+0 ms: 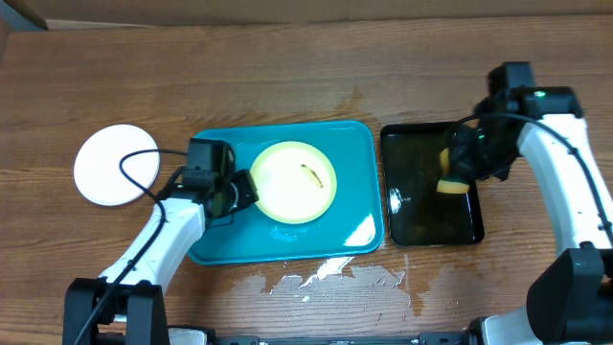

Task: Clean dirty plates on tray and stack at the side
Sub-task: 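Grip the yellow plate rim and slide it rightward across the tray, then dip and rub the sponge in the black tray water with right gripper, then carry the sponge with right gripper onto the yellow plate, then scrub the yellow plate with the sponge while left gripper holds rim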

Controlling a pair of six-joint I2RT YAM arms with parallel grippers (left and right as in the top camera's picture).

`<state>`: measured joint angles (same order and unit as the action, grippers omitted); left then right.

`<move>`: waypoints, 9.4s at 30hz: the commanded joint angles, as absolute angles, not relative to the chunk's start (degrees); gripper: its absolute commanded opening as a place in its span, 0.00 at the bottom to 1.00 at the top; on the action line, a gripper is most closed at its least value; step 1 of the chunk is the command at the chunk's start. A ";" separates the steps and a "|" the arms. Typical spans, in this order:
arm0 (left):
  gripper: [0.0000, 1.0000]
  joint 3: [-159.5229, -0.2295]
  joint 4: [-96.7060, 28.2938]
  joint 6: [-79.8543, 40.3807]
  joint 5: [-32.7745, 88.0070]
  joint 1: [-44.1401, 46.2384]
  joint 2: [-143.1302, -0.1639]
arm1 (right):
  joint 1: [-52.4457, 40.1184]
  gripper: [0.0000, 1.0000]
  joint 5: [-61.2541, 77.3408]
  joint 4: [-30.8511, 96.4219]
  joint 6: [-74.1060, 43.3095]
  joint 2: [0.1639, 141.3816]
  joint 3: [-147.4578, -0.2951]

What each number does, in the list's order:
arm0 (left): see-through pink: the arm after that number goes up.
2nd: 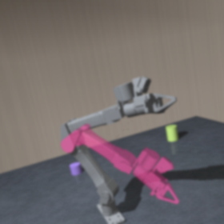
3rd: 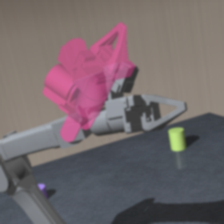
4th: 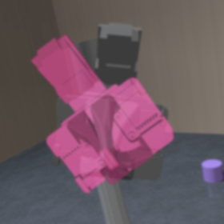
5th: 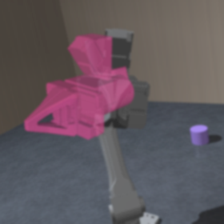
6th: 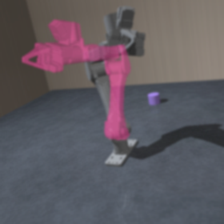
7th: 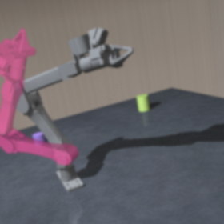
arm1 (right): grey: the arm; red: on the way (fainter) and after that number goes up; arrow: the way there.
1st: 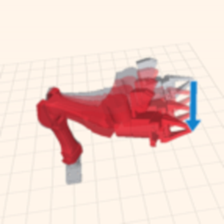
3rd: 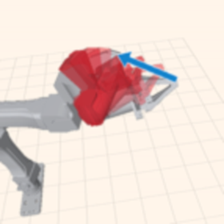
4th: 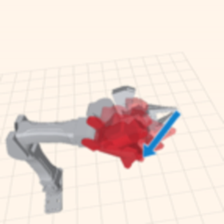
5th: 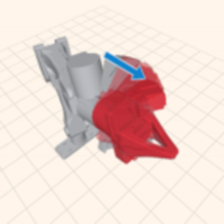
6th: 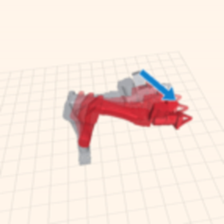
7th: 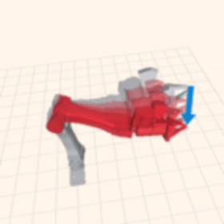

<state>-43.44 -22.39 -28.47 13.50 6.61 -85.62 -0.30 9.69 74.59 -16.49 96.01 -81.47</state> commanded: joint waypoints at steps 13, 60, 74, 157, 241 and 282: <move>0.22 -43.68 -17.82 -24.32 13.13 9.04 -85.49 | -7.09 0.06 8.88 51.88 -16.45 96.23 -64.12; 0.48 -43.66 -22.06 -24.01 8.43 9.04 -91.05 | -14.66 0.11 -3.29 49.56 -22.90 96.23 -54.50; 0.51 -43.66 -22.04 -23.99 8.38 9.04 -91.05 | -14.37 0.52 -4.25 51.18 -23.62 96.16 -60.20; 0.64 -43.66 -22.00 -19.27 8.43 8.97 -91.09 | -14.52 0.56 1.15 45.36 -22.13 97.54 -56.27; 0.44 -50.94 -23.75 -37.21 11.00 12.03 -99.26 | -13.15 0.04 13.76 55.90 -11.64 95.46 -71.70; 0.22 -50.94 -23.57 -31.88 9.91 12.03 -99.26 | -41.63 0.52 0.01 25.61 -20.53 106.54 -72.38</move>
